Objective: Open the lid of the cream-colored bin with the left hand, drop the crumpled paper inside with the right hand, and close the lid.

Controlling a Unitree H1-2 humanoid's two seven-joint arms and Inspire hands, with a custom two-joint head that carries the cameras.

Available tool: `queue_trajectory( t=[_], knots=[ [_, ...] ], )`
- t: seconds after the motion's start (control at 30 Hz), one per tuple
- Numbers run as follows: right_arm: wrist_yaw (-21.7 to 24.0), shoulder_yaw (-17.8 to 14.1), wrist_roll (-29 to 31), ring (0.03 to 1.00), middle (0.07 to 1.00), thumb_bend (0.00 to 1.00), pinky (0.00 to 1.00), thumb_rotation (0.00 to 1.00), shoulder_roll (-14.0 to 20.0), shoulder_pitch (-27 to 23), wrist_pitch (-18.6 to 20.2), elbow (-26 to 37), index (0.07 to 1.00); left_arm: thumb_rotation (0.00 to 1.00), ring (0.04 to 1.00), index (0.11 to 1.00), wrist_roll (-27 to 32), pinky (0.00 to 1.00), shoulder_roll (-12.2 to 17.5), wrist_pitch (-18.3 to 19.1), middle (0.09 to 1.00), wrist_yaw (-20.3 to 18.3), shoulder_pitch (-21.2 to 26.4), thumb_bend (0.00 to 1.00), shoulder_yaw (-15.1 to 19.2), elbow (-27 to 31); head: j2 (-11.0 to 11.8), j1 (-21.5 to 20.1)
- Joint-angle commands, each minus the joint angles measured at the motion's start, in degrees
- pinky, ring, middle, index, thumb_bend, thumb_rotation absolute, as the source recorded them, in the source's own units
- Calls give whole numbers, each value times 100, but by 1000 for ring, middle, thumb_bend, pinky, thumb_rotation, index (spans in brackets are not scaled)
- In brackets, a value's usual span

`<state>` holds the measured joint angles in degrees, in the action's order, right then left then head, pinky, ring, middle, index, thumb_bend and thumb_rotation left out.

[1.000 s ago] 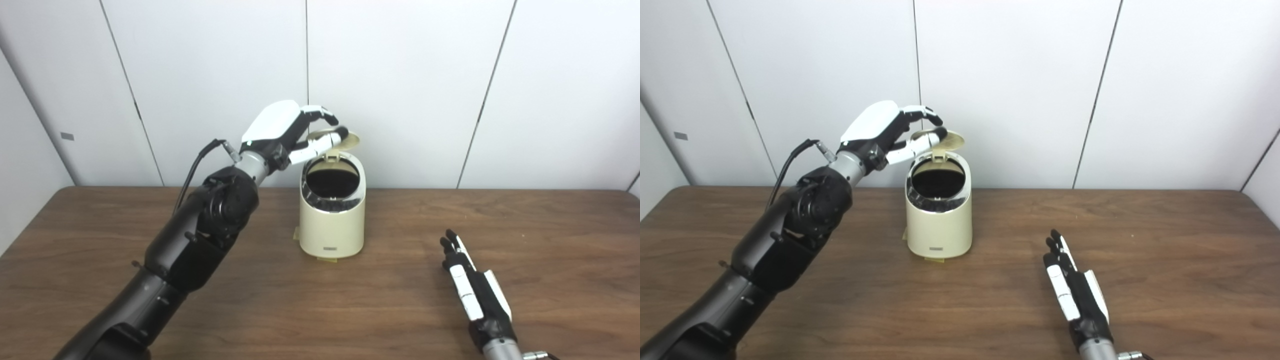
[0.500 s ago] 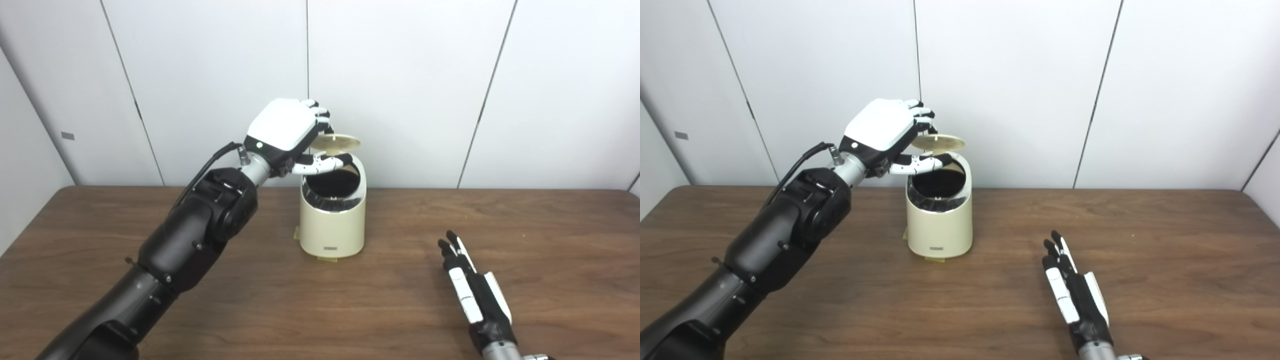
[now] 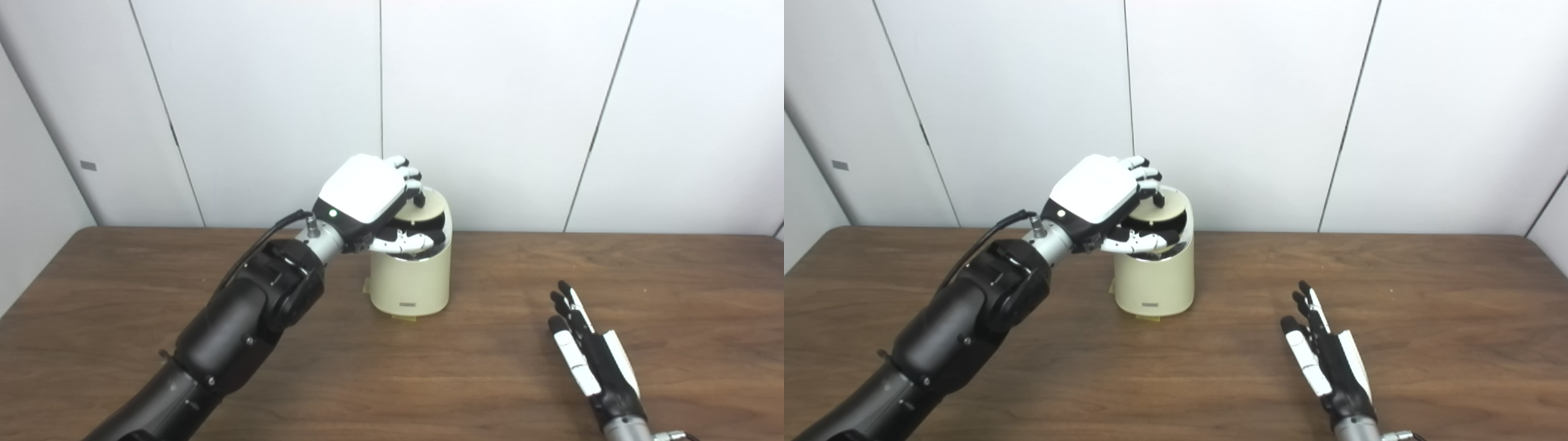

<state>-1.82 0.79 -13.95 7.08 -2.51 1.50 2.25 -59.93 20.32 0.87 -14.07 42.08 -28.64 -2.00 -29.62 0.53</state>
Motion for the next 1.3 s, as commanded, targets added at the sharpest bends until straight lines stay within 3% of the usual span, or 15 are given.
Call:
queue_trajectory(
  t=[0.0,0.13,0.47,0.8,1.13,1.27],
  knots=[
    [-53,-54,-88,948,953,592,853,1000,152,-63,-8,-20,1000,1000,914,702,-116,856,-50,6,856,26,229,587,65,12,-2,20],
    [-3,-55,-84,947,951,584,900,1000,148,-68,83,35,1000,1000,909,702,-239,873,-94,1,849,-79,149,588,39,5,-34,47],
    [14,-56,-185,946,947,590,855,1000,223,-47,237,177,1000,1000,897,707,-368,864,-125,-39,843,0,-68,598,112,-54,-100,35],
    [-44,-53,-384,928,940,606,854,1000,298,-18,137,96,1000,1000,907,718,-403,878,0,-50,851,-46,-268,586,217,111,-169,100],
    [40,-92,-263,937,940,634,860,1000,314,9,221,200,1000,991,912,723,-539,871,-42,60,860,-241,-356,584,220,188,-238,113],
    [117,-141,-95,939,942,618,835,1000,301,18,284,291,1000,994,906,721,-656,891,-57,-11,855,-118,-433,590,110,115,-278,83]
  ],
)
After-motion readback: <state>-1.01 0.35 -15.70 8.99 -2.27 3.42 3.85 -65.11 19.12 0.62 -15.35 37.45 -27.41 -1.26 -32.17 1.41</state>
